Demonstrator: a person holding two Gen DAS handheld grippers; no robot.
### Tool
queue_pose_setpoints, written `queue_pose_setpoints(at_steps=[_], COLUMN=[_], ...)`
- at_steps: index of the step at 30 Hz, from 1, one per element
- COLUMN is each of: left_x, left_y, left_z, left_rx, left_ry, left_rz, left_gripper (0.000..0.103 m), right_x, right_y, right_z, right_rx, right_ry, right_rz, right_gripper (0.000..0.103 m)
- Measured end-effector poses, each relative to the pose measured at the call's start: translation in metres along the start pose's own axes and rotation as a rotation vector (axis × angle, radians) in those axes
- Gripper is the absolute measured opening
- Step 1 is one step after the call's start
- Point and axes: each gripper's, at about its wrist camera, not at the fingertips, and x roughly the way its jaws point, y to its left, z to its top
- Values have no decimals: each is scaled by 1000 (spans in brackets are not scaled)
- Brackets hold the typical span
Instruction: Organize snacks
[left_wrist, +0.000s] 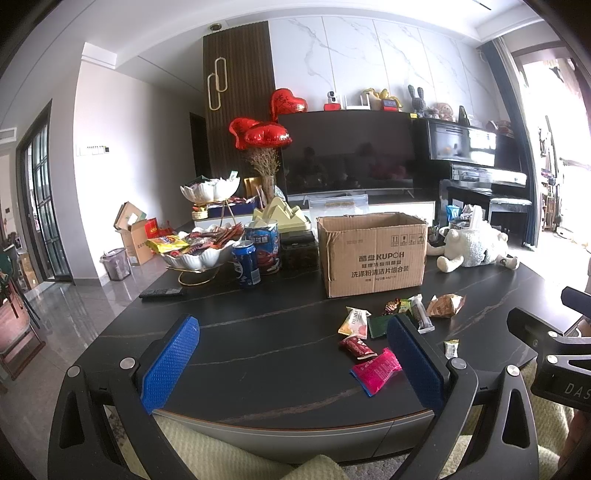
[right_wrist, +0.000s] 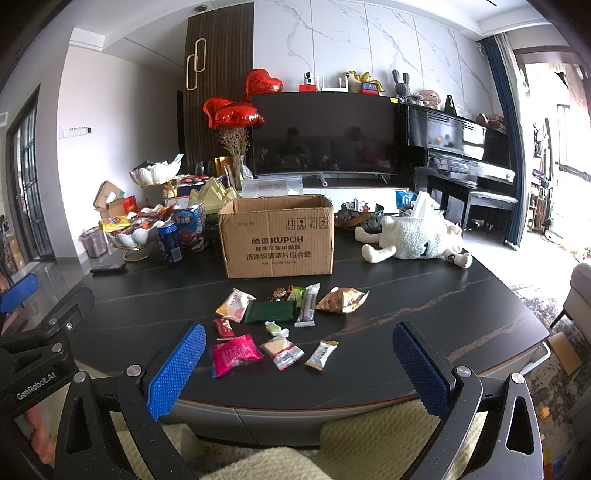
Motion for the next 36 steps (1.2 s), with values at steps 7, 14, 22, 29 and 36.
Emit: queue_pose_setpoints(at_steps=[7,14,22,29,36], left_x=[0,0,0,14,39], left_y=[0,0,0,6,-3], left_z=[0,-1,-1,-9,-16], left_rx=[0,0,1,9,28], left_ry=[0,-1,3,33,98], left_rz=[1,0,0,-13,-46], left_gripper=[103,103,103,103,103], right_x=[0,1,2,12,43], right_y=[0,0,-1,-2,-6], right_z=[0,0,0,-3,-11], right_rx=[0,-1,0,3,20], right_ry=[-1,0,4,38,126], right_rz=[0,0,1,13,34], right_gripper=[103,103,103,103,102])
